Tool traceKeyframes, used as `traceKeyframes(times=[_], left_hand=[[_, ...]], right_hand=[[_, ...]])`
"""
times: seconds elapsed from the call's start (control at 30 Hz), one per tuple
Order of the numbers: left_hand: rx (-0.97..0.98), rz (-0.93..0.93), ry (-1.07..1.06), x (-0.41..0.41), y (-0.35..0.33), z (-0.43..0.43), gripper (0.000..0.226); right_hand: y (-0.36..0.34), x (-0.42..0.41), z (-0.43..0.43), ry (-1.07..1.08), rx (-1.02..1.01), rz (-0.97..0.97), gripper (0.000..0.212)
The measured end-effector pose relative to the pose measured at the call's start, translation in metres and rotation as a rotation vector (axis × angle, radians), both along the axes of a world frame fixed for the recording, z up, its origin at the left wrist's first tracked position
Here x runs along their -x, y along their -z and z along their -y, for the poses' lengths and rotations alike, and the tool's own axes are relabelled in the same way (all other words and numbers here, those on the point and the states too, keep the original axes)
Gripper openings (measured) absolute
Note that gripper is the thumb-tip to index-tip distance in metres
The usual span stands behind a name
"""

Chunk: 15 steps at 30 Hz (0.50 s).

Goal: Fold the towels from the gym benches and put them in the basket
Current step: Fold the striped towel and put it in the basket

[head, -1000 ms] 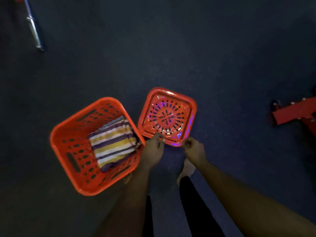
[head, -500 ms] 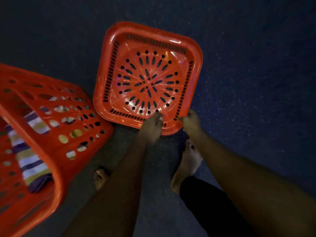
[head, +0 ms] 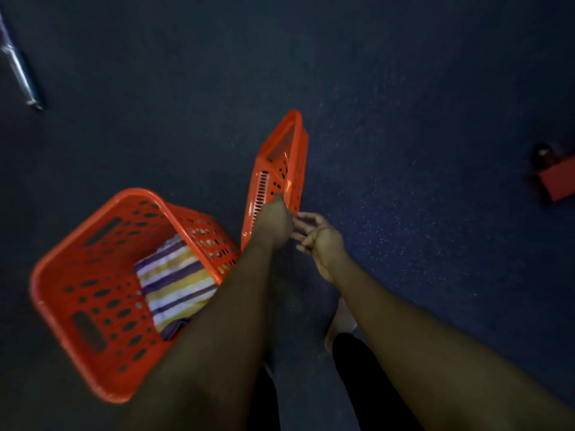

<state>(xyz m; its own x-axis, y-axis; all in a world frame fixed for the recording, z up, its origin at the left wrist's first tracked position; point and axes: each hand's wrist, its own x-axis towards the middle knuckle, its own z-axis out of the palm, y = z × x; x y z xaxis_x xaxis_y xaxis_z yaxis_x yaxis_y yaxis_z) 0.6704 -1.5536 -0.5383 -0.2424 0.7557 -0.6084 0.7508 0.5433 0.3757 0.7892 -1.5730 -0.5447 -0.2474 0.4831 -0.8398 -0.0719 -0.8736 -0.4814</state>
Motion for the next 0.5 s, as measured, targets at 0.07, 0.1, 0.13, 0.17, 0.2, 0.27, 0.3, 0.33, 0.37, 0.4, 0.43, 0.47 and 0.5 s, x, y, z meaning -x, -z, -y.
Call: traceKeyframes(times=[0.07,0.1,0.13,0.17,0.2,0.27,0.3,0.33,0.37,0.4,0.43,0.47,0.5], left_hand=[[-0.037,-0.086,-0.07,0.012,-0.034,-0.002,0.028],[-0.062,-0.107,-0.128,0.019,-0.049,-0.003,0.027],[-0.112,-0.136,-0.193,0.031,-0.073,0.0,0.026],[-0.154,-0.161,-0.245,0.038,-0.087,0.001,0.024],[-0.203,-0.194,-0.297,0.05,-0.114,0.007,0.023],[-0.289,-0.287,-0.424,0.07,-0.167,0.02,0.017],[-0.33,-0.326,-0.501,0.079,-0.194,0.024,0.017],[-0.355,-0.347,-0.581,0.091,-0.224,0.03,0.021],[-0.383,-0.37,-0.648,0.104,-0.248,0.037,0.024],[-0.415,-0.383,-0.702,0.125,-0.279,0.049,0.029],[-0.435,-0.393,-0.741,0.141,-0.297,0.059,0.035],[-0.442,-0.386,-0.788,0.157,-0.314,0.07,0.039],[-0.448,-0.384,-0.839,0.174,-0.327,0.082,0.041]], right_hand=[[-0.018,0.012,-0.001,0.06,-0.03,0.117,0.045],[-0.023,0.013,-0.002,0.107,-0.05,0.207,0.037],[-0.035,0.017,-0.002,0.144,-0.071,0.306,0.03],[-0.04,0.014,-0.003,0.158,-0.089,0.396,0.025],[-0.057,0.016,-0.001,0.134,-0.101,0.45,0.022],[-0.085,0.017,0.004,0.076,-0.117,0.503,0.021],[-0.097,0.019,0.003,0.065,-0.138,0.51,0.023],[-0.112,0.025,0.002,0.051,-0.158,0.521,0.027],[-0.123,0.03,0.003,0.037,-0.176,0.54,0.034],[-0.142,0.043,0.005,0.022,-0.191,0.55,0.043],[-0.151,0.05,0.006,0.018,-0.194,0.549,0.052],[-0.158,0.059,0.007,0.026,-0.201,0.535,0.061],[-0.167,0.068,0.009,0.036,-0.201,0.509,0.07]])
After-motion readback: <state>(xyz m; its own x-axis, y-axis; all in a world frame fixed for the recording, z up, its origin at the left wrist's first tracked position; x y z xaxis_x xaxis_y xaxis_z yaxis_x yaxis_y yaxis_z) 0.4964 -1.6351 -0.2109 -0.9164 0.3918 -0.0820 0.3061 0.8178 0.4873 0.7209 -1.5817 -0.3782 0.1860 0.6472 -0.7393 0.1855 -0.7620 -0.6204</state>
